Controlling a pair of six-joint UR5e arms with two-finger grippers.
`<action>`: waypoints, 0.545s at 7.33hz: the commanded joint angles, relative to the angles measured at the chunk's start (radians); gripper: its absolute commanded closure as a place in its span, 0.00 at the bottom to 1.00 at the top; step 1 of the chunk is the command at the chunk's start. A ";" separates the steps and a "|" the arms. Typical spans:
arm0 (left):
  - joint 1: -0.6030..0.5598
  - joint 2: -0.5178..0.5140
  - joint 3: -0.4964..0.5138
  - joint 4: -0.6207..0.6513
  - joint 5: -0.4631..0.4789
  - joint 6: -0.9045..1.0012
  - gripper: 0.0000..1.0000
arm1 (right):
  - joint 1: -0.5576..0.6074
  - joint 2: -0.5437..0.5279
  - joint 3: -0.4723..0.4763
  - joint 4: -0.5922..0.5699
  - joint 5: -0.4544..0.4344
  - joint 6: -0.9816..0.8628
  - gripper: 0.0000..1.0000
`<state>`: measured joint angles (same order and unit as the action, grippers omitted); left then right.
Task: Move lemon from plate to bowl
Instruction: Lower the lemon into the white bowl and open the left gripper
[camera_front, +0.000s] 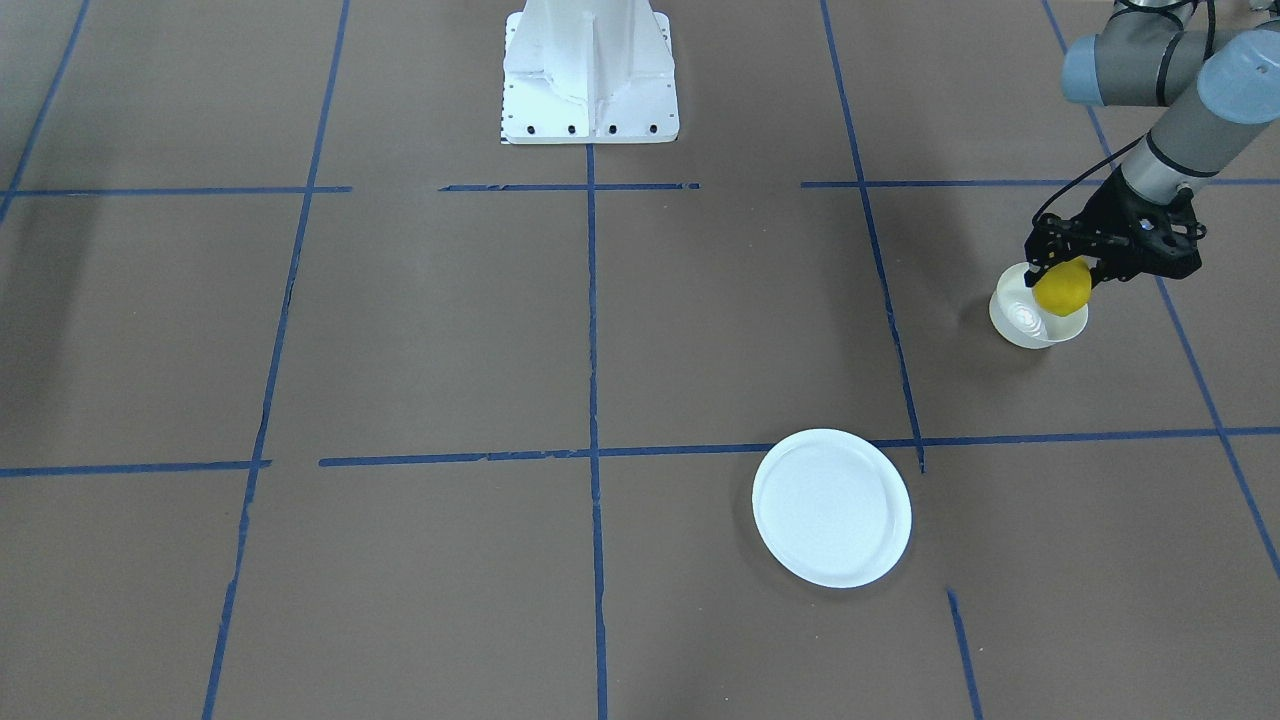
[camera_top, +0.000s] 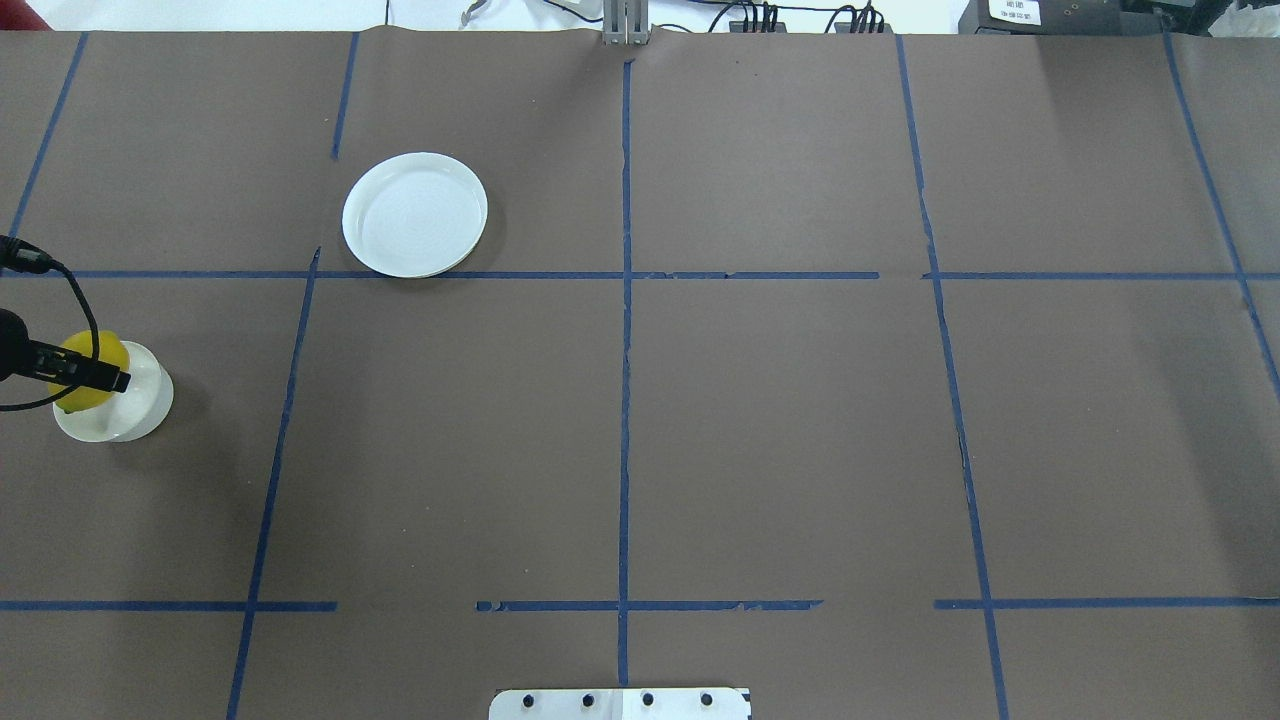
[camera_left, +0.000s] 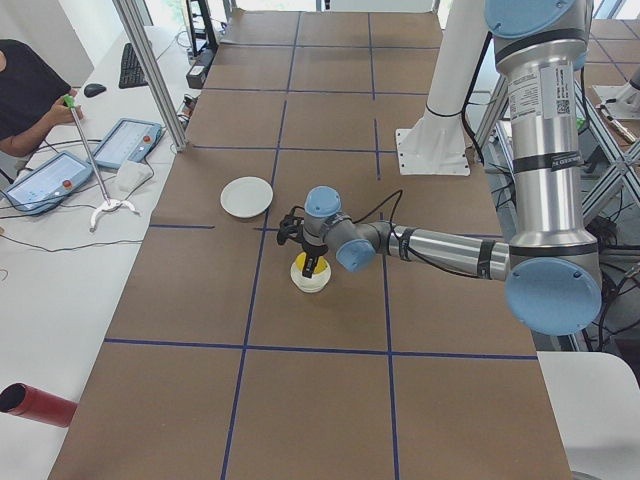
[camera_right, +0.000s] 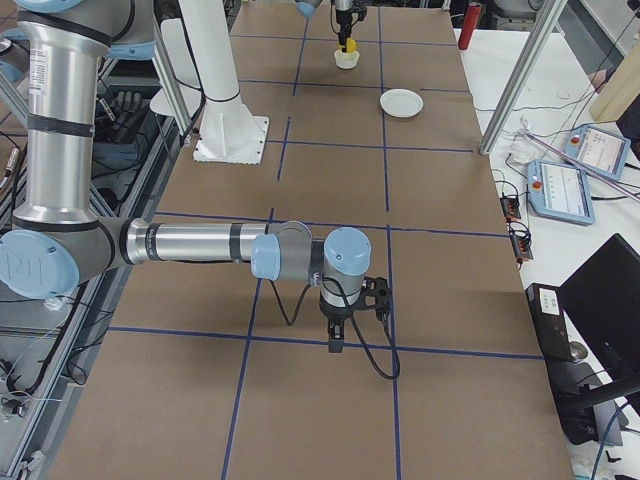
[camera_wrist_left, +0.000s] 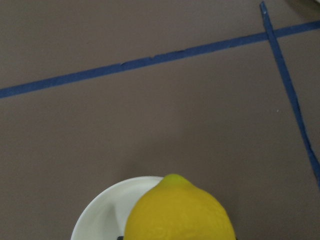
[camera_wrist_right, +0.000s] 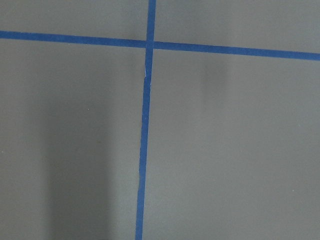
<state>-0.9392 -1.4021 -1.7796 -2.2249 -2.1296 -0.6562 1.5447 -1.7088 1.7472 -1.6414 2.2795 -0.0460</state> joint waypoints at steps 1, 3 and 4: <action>0.007 0.012 0.006 -0.004 -0.001 0.001 0.99 | 0.000 0.000 0.000 0.000 0.000 0.000 0.00; 0.008 0.008 0.008 -0.004 -0.001 0.001 0.73 | 0.000 0.000 0.000 0.000 0.000 0.000 0.00; 0.010 0.002 0.009 -0.004 -0.001 0.001 0.59 | 0.000 0.000 0.000 0.000 0.000 0.000 0.00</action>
<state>-0.9314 -1.3947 -1.7720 -2.2288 -2.1307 -0.6550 1.5447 -1.7088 1.7472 -1.6413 2.2795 -0.0460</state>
